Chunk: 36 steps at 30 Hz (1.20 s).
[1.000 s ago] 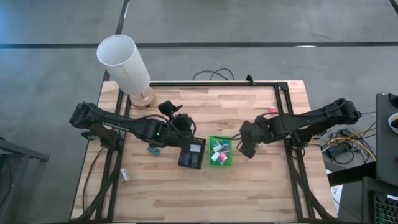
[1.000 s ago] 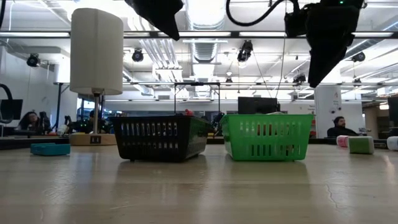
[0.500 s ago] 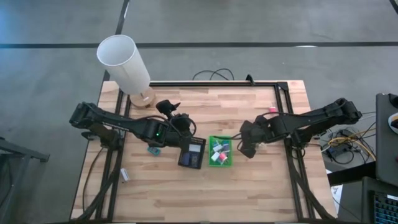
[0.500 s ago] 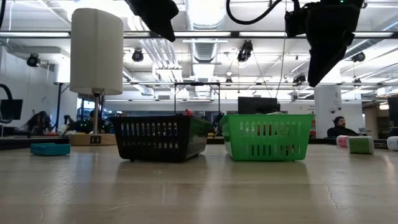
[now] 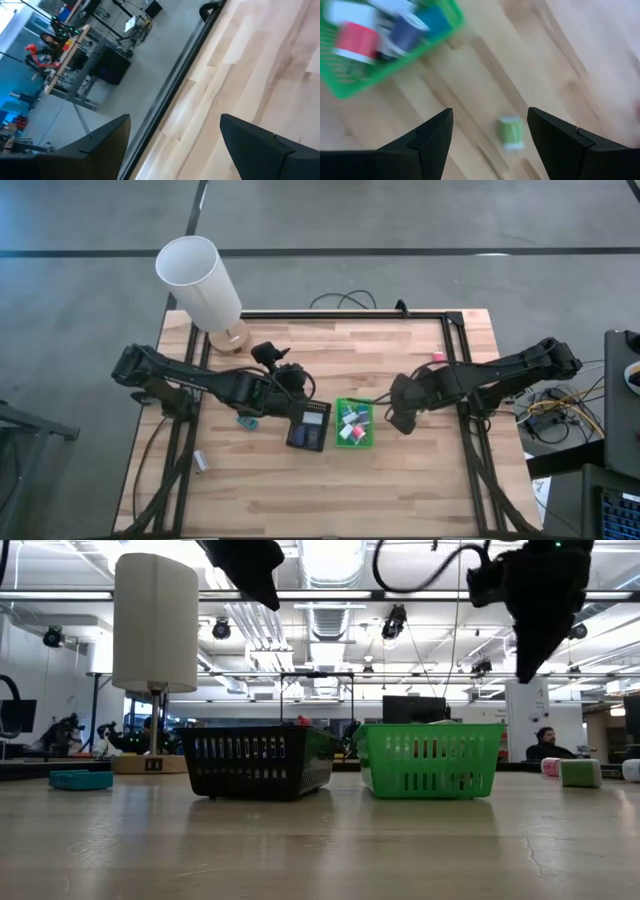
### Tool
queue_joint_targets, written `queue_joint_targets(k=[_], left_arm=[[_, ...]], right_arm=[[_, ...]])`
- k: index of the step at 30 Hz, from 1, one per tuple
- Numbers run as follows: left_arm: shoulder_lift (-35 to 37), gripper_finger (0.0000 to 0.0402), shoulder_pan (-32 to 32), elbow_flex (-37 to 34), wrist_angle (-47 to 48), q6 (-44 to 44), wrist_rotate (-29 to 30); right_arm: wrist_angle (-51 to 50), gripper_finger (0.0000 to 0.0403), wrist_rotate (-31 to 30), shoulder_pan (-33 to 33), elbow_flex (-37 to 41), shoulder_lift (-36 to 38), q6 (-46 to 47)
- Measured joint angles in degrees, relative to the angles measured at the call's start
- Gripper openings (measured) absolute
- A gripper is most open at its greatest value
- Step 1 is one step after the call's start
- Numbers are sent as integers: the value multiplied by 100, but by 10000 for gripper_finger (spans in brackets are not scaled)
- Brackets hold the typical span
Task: Pick & Place Office items
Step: Put the green charger adapter into the green basket
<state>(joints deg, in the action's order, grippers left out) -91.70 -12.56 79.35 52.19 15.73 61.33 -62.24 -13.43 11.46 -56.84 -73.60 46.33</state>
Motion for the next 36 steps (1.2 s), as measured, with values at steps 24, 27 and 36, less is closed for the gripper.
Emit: queue_joint_targets(k=[24,27,36], left_arm=[[0,314,2,0,686,542,-73],[0,314,2,2,690,557,-73],[0,314,2,0,703,574,-71]], right_arm=[[-642,256,-247,-13,913,2,891],[-537,256,-60,-13,1081,2,956],[220,256,319,-15,1453,2,765]])
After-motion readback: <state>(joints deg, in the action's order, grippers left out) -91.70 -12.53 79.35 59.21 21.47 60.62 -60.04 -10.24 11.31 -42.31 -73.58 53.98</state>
